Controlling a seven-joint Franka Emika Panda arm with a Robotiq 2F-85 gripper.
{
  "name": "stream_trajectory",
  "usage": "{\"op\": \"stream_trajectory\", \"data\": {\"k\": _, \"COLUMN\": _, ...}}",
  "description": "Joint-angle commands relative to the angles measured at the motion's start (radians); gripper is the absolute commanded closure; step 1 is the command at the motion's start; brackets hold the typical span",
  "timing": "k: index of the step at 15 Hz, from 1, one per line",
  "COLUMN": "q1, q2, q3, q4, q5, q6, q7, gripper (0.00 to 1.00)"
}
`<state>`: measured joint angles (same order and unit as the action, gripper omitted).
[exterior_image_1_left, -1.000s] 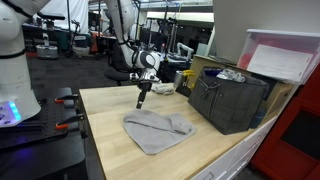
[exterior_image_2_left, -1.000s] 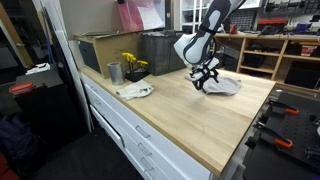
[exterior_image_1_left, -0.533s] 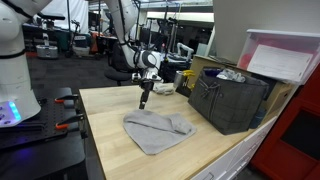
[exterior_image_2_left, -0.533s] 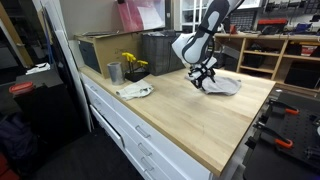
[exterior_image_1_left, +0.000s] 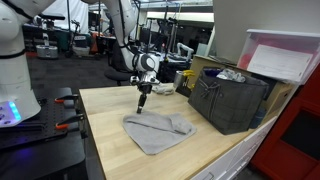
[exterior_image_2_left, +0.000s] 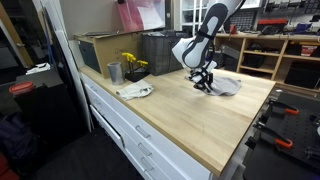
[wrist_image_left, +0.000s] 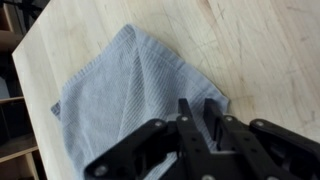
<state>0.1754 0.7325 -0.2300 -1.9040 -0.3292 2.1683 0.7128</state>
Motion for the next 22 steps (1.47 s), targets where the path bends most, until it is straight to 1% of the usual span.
{"op": "stream_trajectory", "data": {"k": 1, "q1": -0.02, "q2": -0.033, "q3": 0.016, "q4": -0.003, "q5": 0.018, "q6": 0.027, "q7": -0.01, "gripper": 1.0}}
{"op": "stream_trajectory", "data": {"k": 4, "q1": -0.03, "q2": -0.052, "q3": 0.025, "q4": 0.0, "q5": 0.043, "q6": 0.058, "q7": -0.02, "gripper": 1.0}}
{"op": "stream_trajectory", "data": {"k": 7, "q1": -0.034, "q2": -0.056, "q3": 0.035, "q4": 0.008, "q5": 0.07, "q6": 0.066, "q7": -0.024, "gripper": 1.0}}
{"op": "stream_trajectory", "data": {"k": 8, "q1": -0.041, "q2": -0.058, "q3": 0.044, "q4": 0.009, "q5": 0.084, "q6": 0.065, "q7": -0.035, "gripper": 0.75}}
{"op": "stream_trajectory", "data": {"k": 9, "q1": -0.043, "q2": -0.053, "q3": 0.049, "q4": 0.011, "q5": 0.095, "q6": 0.068, "q7": -0.04, "gripper": 0.72}}
{"op": "stream_trajectory", "data": {"k": 10, "q1": -0.046, "q2": -0.038, "q3": 0.053, "q4": 0.019, "q5": 0.104, "q6": 0.068, "q7": -0.045, "gripper": 0.66}}
{"op": "stream_trajectory", "data": {"k": 12, "q1": -0.049, "q2": -0.021, "q3": 0.053, "q4": 0.023, "q5": 0.107, "q6": 0.062, "q7": -0.055, "gripper": 0.51}}
{"op": "stream_trajectory", "data": {"k": 13, "q1": -0.046, "q2": -0.016, "q3": 0.047, "q4": 0.025, "q5": 0.1, "q6": 0.058, "q7": -0.049, "gripper": 0.42}}
{"op": "stream_trajectory", "data": {"k": 15, "q1": -0.043, "q2": -0.009, "q3": 0.037, "q4": 0.028, "q5": 0.09, "q6": 0.052, "q7": -0.044, "gripper": 0.28}}
{"op": "stream_trajectory", "data": {"k": 18, "q1": -0.049, "q2": -0.001, "q3": 0.032, "q4": 0.03, "q5": 0.09, "q6": 0.046, "q7": -0.047, "gripper": 0.05}}
{"op": "stream_trajectory", "data": {"k": 19, "q1": -0.048, "q2": 0.004, "q3": 0.027, "q4": 0.033, "q5": 0.085, "q6": 0.035, "q7": -0.046, "gripper": 0.05}}
{"op": "stream_trajectory", "data": {"k": 20, "q1": -0.046, "q2": 0.009, "q3": 0.022, "q4": 0.036, "q5": 0.078, "q6": 0.021, "q7": -0.044, "gripper": 0.36}}
{"op": "stream_trajectory", "data": {"k": 22, "q1": -0.048, "q2": 0.014, "q3": 0.02, "q4": 0.036, "q5": 0.076, "q6": 0.017, "q7": -0.045, "gripper": 0.36}}
